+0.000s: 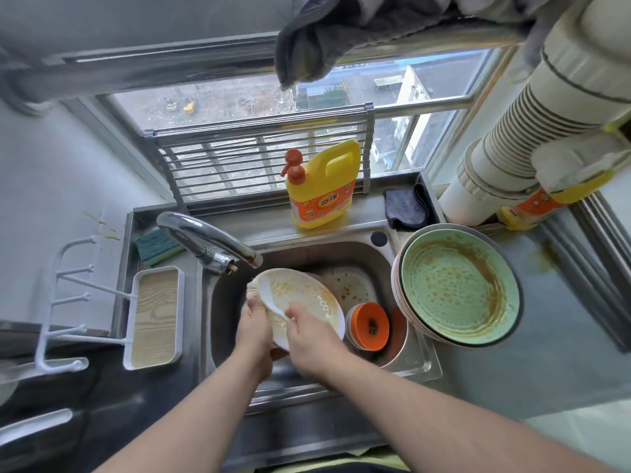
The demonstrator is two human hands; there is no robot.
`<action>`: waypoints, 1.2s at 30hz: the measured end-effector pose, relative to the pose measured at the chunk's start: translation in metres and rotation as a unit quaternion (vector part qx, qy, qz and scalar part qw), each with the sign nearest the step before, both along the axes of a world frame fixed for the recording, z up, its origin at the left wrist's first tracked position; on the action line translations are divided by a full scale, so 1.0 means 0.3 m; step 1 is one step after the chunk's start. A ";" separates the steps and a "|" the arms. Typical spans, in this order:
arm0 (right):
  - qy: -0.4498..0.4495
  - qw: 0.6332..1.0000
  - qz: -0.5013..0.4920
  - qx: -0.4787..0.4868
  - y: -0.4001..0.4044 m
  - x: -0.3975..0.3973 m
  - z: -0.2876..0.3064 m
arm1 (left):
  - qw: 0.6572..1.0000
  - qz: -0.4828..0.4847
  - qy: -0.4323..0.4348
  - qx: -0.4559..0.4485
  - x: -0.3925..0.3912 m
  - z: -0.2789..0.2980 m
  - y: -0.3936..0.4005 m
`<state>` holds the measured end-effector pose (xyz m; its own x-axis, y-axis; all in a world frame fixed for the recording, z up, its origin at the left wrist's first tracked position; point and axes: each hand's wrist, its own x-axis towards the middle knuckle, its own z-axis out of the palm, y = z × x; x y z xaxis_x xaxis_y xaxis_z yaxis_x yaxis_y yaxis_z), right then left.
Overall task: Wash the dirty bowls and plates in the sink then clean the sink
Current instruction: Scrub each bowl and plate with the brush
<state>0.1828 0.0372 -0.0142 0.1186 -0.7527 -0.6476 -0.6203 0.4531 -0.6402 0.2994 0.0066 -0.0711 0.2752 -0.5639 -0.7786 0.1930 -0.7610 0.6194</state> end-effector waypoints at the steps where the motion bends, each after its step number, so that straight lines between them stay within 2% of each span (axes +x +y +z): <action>1: -0.005 1.000 0.012 -0.002 0.028 0.000 0.011 | 1.000 0.014 0.010 0.015 0.019 0.005 -0.017; 3: -0.005 0.999 0.037 -0.010 0.076 -0.022 0.019 | 0.998 0.037 0.034 0.025 0.046 0.021 -0.048; 6: 0.020 0.997 0.076 -0.014 0.126 -0.105 0.016 | 1.000 0.031 -0.002 0.003 0.065 0.026 -0.077; 9: 0.081 0.990 0.119 0.008 0.152 -0.225 -0.005 | 0.998 0.011 -0.059 -0.016 0.094 0.008 -0.083; 12: 0.158 0.979 0.127 0.020 0.135 -0.328 -0.041 | 0.995 -0.049 -0.081 -0.042 0.121 0.000 -0.083; 15: 0.231 0.963 0.137 -0.023 0.033 -0.340 -0.051 | 0.987 -0.110 -0.098 -0.067 0.124 0.012 -0.064; 20: 0.210 0.961 0.136 -0.120 -0.120 -0.195 -0.015 | 0.970 -0.196 -0.114 -0.087 0.102 0.031 -0.021; 23: 0.237 0.956 0.141 -0.102 -0.100 -0.217 -0.048 | 0.970 -0.182 -0.124 -0.104 0.117 0.023 -0.029; 26: 0.242 0.961 0.120 -0.056 -0.001 -0.295 -0.124 | 0.979 -0.119 -0.107 -0.123 0.143 0.011 -0.057; 29: 0.195 0.974 0.113 -0.027 0.155 -0.283 -0.157 | 0.984 -0.067 -0.092 -0.139 0.157 0.001 -0.078; 33: 0.122 0.984 0.123 -0.047 0.272 -0.184 -0.123 | 0.986 -0.021 -0.069 -0.148 0.127 -0.019 -0.072; 36: 0.128 0.980 0.142 -0.048 0.265 -0.191 -0.112 | 0.989 0.001 -0.038 -0.142 0.093 -0.027 -0.066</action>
